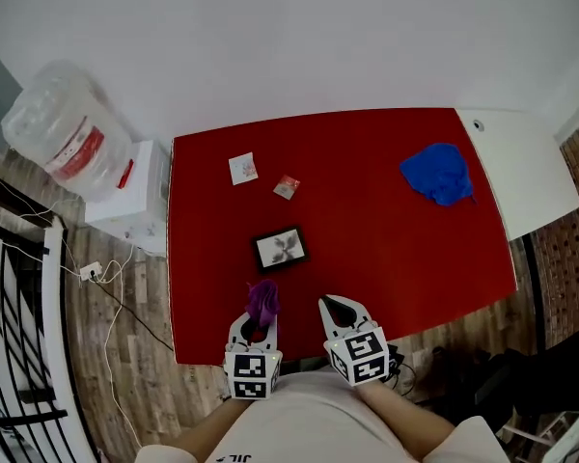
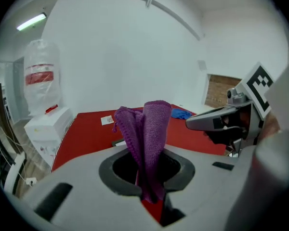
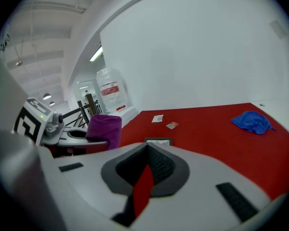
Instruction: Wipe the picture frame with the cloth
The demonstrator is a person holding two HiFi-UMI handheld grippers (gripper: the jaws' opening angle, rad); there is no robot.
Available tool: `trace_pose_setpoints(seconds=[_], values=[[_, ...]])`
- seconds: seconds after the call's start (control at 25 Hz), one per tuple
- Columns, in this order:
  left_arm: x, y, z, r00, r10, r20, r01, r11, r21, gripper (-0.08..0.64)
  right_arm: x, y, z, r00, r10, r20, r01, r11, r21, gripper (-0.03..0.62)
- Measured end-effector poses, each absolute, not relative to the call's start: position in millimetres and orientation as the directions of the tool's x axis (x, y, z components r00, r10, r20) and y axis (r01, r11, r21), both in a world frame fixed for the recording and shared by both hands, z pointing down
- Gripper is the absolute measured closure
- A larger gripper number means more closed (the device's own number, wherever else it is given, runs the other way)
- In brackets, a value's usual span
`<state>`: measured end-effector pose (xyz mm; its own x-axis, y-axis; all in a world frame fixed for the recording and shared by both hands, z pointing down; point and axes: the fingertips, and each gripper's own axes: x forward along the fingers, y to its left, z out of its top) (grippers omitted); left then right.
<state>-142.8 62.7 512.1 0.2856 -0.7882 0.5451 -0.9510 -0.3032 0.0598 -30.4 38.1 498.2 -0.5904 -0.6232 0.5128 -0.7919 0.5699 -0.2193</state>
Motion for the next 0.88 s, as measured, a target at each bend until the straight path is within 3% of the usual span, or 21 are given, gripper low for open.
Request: trace_pose_setpoints(seconds=[0.88], values=[[-160,73,503,0.278,-0.805,0.524,-0.953,-0.297,0.049,0.499,-61,54,499,-0.622,-0.582,0.524,-0.752,0.63,-0.193,0.589]])
